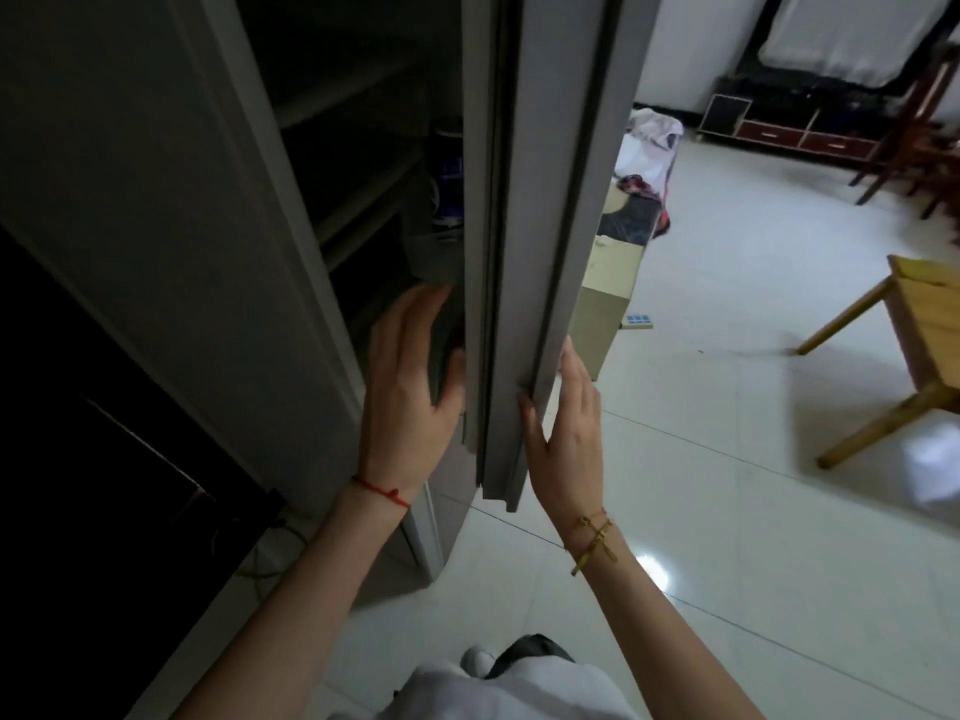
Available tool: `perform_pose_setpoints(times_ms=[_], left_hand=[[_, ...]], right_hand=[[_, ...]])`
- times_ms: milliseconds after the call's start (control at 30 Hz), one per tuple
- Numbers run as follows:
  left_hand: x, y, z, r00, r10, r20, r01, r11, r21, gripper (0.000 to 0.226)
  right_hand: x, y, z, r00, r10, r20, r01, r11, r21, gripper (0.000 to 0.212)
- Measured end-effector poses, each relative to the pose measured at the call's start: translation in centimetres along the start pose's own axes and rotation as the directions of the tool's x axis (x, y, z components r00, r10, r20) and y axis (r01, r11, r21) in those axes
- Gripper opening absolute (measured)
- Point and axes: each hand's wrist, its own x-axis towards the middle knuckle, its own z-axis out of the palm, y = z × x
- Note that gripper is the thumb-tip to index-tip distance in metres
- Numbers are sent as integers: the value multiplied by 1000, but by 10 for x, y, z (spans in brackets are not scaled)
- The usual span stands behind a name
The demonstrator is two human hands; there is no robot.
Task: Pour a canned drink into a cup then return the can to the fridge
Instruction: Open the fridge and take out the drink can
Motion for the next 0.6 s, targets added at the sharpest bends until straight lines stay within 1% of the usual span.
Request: perform_pose_setpoints(times_ms=[100, 233, 433, 600], left_hand=[[15, 1, 10, 997, -27, 77, 27, 1000, 4, 62], [33, 3, 27, 993, 10, 117, -16, 998, 56, 67], [44, 18, 57, 992, 55, 114, -59, 998, 30, 69], [45, 41, 87, 989, 123, 81, -128, 990, 61, 67]], right_hand=[[1, 9, -14, 998, 4, -59, -6, 999, -37, 67], [5, 23, -32, 994, -6, -106, -1, 998, -69, 66], [15, 54, -54, 989, -17, -146, 4, 996, -85, 64], [31, 88, -84, 983, -80, -164, 62, 992, -111, 61]])
